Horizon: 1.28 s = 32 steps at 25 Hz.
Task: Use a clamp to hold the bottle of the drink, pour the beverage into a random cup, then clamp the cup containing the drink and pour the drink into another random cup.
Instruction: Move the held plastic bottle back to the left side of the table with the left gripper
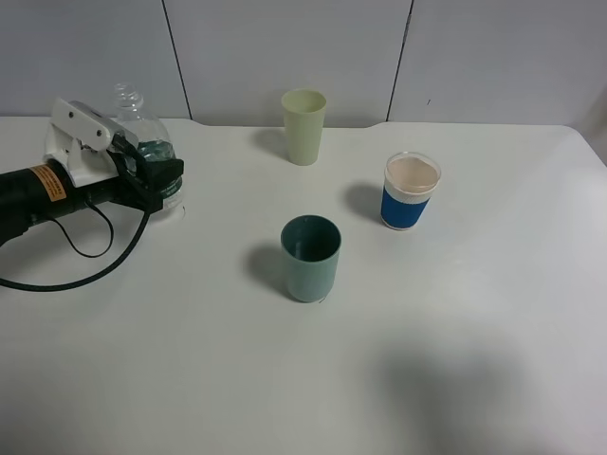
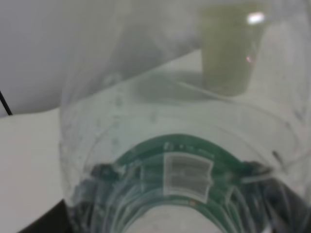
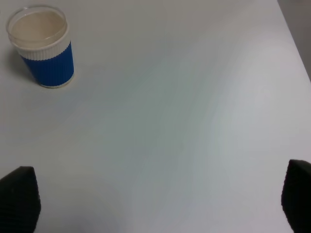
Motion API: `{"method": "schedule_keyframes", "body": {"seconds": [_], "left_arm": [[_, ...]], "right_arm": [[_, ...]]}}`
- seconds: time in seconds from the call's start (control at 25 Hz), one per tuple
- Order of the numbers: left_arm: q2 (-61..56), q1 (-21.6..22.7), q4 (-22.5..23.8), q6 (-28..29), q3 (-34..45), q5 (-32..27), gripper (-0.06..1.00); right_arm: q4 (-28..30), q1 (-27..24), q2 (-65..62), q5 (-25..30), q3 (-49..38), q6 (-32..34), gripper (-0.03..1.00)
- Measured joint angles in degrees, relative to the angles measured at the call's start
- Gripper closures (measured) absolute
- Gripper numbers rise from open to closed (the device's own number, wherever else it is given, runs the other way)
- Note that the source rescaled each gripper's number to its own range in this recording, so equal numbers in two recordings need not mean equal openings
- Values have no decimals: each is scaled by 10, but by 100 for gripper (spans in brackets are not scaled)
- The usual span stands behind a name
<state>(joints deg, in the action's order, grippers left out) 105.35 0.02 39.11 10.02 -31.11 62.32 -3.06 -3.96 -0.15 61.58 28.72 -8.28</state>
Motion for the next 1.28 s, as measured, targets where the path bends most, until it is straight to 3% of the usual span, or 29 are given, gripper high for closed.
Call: {"method": "schedule_keyframes", "body": {"seconds": [0.4, 1.28], "left_arm": [[77, 2, 4, -29, -1, 53, 87], [142, 20, 7, -43, -28, 70, 87]], "right_arm": [[0, 0, 0, 0, 0, 0, -3], [0, 0, 0, 0, 0, 0, -3]]}}
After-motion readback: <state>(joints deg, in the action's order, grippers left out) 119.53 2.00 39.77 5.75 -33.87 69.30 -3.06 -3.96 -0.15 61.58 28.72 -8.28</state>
